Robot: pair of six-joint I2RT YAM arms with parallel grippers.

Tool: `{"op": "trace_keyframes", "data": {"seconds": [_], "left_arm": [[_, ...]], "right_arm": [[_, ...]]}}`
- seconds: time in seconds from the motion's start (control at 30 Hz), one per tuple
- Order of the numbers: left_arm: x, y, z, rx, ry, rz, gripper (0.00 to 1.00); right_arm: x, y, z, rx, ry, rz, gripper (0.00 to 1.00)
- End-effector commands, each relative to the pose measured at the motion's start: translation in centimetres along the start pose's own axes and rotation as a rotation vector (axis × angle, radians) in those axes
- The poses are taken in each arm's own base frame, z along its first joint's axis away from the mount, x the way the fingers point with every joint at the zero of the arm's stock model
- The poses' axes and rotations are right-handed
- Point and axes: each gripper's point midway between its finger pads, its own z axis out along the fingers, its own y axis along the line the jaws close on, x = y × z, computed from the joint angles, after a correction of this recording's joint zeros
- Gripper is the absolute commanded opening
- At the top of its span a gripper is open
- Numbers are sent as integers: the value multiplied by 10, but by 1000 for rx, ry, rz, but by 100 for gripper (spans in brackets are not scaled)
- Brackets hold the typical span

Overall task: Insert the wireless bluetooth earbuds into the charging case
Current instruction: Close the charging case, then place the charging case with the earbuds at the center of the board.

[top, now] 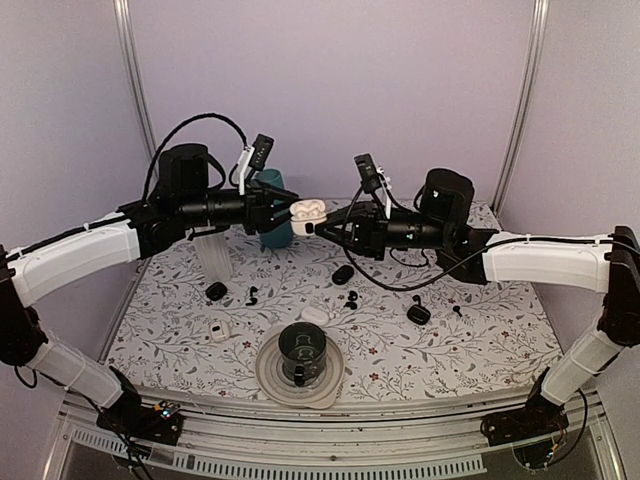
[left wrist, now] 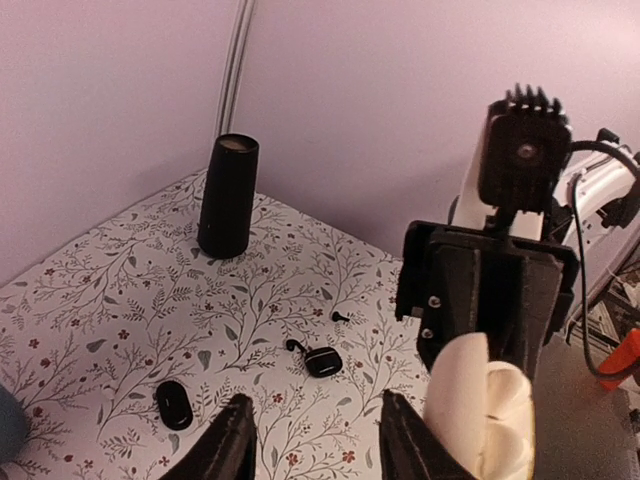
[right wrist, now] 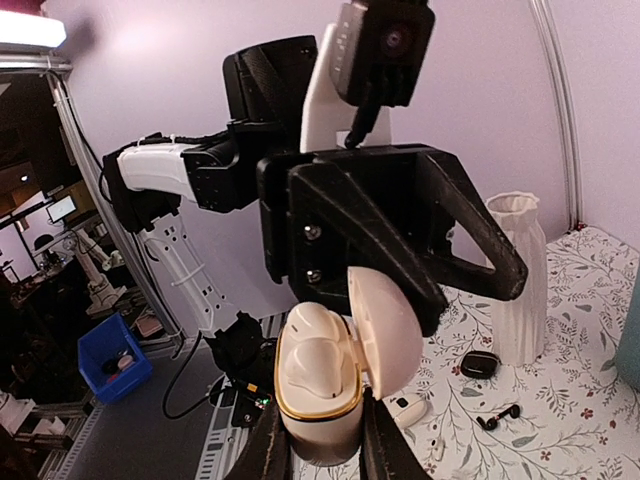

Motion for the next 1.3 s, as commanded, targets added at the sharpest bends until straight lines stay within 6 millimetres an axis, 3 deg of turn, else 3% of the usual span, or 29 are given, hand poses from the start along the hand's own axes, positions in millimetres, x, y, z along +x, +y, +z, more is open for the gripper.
{"op": "trace_keyframes", "data": {"seconds": [0.0,0.2,0.33,0.47,0.67,0.9,1.07,1.27], "left_arm": [[-26,-40,-5,115,-70,123,43],[-26,-50,-10,142,-89,151,43],[-25,-44,-11,103,-93,145,43],[-25,-28,-15,24,-116,122,45],[-19,-20,-20,-9,-154,79,49],[-13,-22,-25,6,-169,55,57],[-11,-22,-29,1,-180,50,61],[-9,-20,-35,-11,-198,49,66]], "right_arm": [[-7,-10,1,-19,-16,79,4],[-7,-19,-5,18,-25,104,4],[-4,-25,-12,54,-31,123,4],[-2,-47,-31,146,-54,164,4],[17,-93,-81,334,-79,283,4],[50,-155,-155,547,-97,474,4],[80,-197,-205,676,-96,634,4],[126,-240,-246,828,-35,775,4]]}}
